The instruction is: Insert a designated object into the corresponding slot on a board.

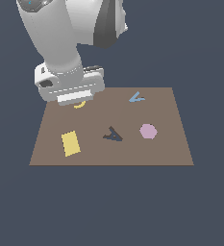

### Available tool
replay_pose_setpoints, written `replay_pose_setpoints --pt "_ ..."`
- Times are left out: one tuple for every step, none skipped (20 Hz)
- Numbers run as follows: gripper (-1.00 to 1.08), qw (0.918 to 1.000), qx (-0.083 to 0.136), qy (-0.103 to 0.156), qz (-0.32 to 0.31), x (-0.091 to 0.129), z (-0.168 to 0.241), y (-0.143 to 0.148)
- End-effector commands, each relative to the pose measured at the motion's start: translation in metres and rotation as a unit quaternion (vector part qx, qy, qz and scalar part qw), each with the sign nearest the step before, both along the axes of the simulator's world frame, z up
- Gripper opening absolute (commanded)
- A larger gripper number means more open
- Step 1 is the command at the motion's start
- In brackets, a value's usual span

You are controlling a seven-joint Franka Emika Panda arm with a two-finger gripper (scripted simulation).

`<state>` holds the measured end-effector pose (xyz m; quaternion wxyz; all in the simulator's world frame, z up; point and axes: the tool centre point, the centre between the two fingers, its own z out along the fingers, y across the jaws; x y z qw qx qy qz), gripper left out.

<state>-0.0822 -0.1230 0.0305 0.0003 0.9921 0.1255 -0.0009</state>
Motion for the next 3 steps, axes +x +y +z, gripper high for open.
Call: replay_pose_setpoints --pt "1.00 1.0000 0.000 0.000 0.000 0.0001 0.0000 0.0000" --pt "1.00 1.0000 0.000 0.000 0.000 0.0001 0.0000 0.0000" --pt "1.00 1.0000 0.000 0.000 0.000 0.0001 0.0000 0.0000"
